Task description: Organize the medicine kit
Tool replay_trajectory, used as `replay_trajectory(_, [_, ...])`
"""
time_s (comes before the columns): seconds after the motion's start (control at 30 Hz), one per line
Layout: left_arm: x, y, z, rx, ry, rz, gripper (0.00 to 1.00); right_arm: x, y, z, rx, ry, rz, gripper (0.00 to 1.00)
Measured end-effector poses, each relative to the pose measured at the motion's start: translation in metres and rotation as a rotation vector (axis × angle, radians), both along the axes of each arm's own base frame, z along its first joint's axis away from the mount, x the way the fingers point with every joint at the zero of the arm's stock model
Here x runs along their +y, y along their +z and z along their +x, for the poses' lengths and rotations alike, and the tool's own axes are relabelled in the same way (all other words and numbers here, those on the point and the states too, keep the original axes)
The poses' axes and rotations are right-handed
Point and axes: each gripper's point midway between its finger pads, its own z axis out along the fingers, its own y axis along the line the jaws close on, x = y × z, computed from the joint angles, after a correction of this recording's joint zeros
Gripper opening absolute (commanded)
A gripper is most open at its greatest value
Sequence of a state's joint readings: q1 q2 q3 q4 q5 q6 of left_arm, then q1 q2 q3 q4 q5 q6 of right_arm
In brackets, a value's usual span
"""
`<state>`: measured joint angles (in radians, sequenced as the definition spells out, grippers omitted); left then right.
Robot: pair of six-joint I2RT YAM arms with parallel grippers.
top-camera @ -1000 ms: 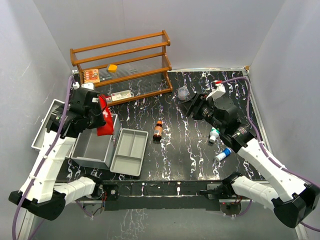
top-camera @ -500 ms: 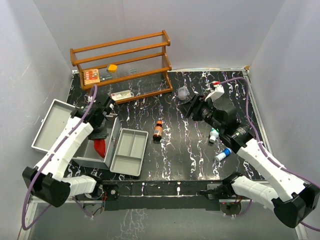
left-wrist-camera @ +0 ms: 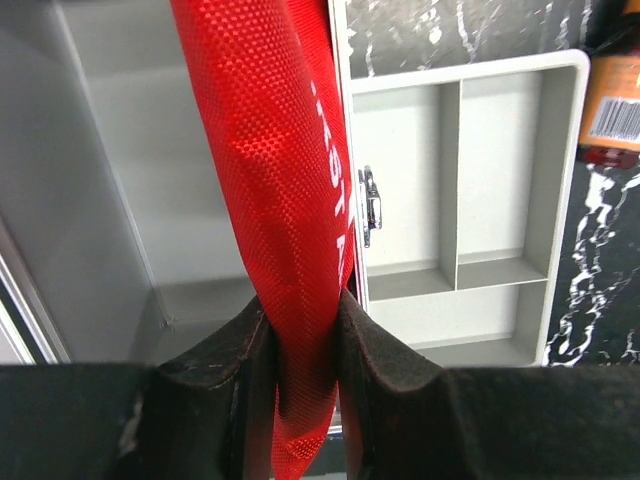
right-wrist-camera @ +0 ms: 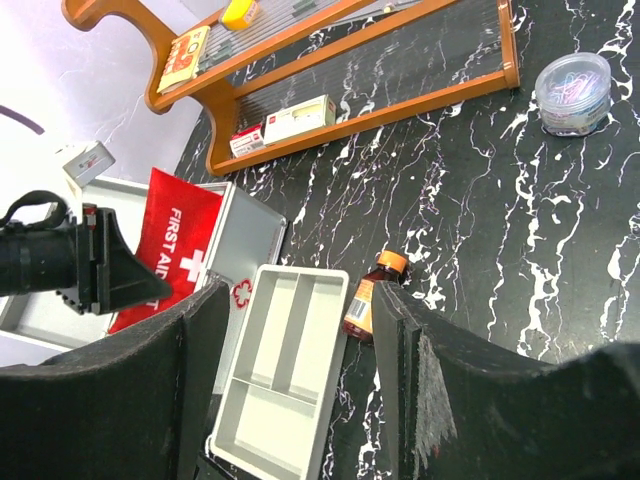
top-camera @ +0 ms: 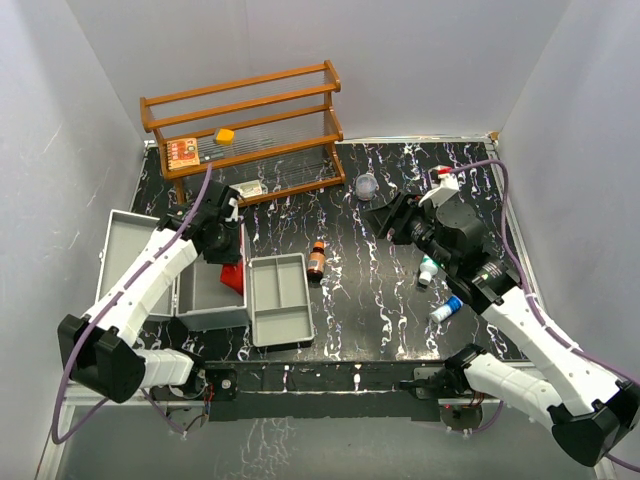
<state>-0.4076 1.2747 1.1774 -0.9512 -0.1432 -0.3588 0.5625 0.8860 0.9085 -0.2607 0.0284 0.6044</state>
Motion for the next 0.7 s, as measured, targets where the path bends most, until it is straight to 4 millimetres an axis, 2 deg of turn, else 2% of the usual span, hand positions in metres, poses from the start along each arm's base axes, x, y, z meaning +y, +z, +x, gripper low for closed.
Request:
replay_trajectory(0.13, [-0.011, -0.004, 0.013, -0.016, -0.017, -0.035, 0.00, -0.003, 0.003, -0.002, -0.006, -0.007, 0.006, 0.57])
replay_trajectory(0.3, [-0.012, -0.006, 0.016, -0.019, -0.010, -0.034, 0.00, -0.003, 0.000, -0.003, 0.003, -0.008, 0.006, 0.57])
replay_trajectory(0.43, [-0.006, -0.006, 0.008, 0.007, 0.012, -0.024, 0.00, -0.003, -0.003, -0.003, 0.014, -0.010, 0.008, 0.56])
replay_trajectory(0.7, [0.008, 0.008, -0.020, 0.024, 0.021, -0.007, 0.00, 0.000, -0.009, -0.003, 0.026, 0.000, 0.019, 0.56])
